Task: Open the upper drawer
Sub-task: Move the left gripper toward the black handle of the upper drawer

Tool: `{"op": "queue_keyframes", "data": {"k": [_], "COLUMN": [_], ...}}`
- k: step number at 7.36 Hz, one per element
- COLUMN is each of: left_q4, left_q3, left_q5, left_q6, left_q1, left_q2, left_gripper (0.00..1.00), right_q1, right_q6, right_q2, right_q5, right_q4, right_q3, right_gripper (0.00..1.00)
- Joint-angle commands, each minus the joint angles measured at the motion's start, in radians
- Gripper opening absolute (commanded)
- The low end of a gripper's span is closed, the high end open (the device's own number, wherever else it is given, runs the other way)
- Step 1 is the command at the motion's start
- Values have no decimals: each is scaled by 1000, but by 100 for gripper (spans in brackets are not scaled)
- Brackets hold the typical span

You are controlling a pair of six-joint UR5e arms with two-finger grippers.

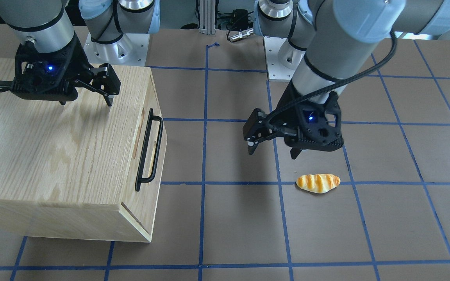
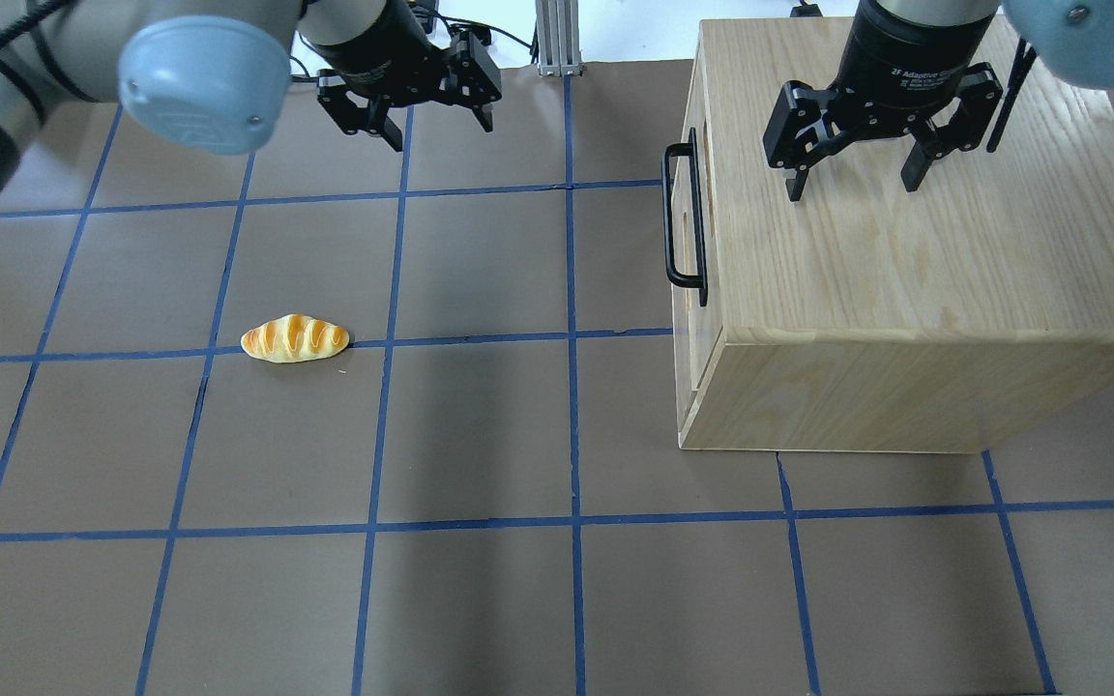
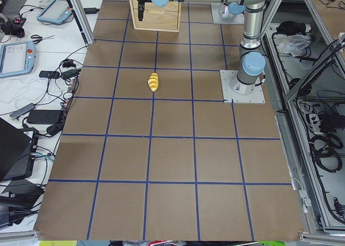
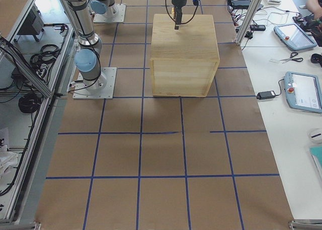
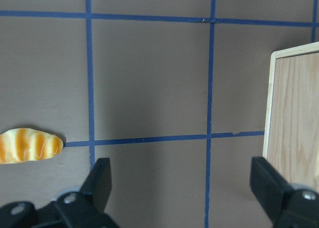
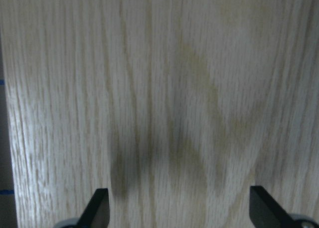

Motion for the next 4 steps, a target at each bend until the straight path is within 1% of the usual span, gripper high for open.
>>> {"op": "queue_keyframes", "data": {"k": [1,2,4], "left_q4": [117,142,144], "left_q3": [9,10,10], "left_q5": [-41,-54,-56], "left_q6": [-185,-215,-267], "left_q1": [-68,-82,-132], "left_q2": [-82,-101,-108], "left_gripper": [100,100,100], "right_q1": [1,1,1], "right_q6": [1,-1,1], "right_q2": [0,0,0], "right_q5": [0,0,0], "right_q4": [0,0,0], "right_q3": [-1,-1,-1], "right_gripper": [100,100,100]}}
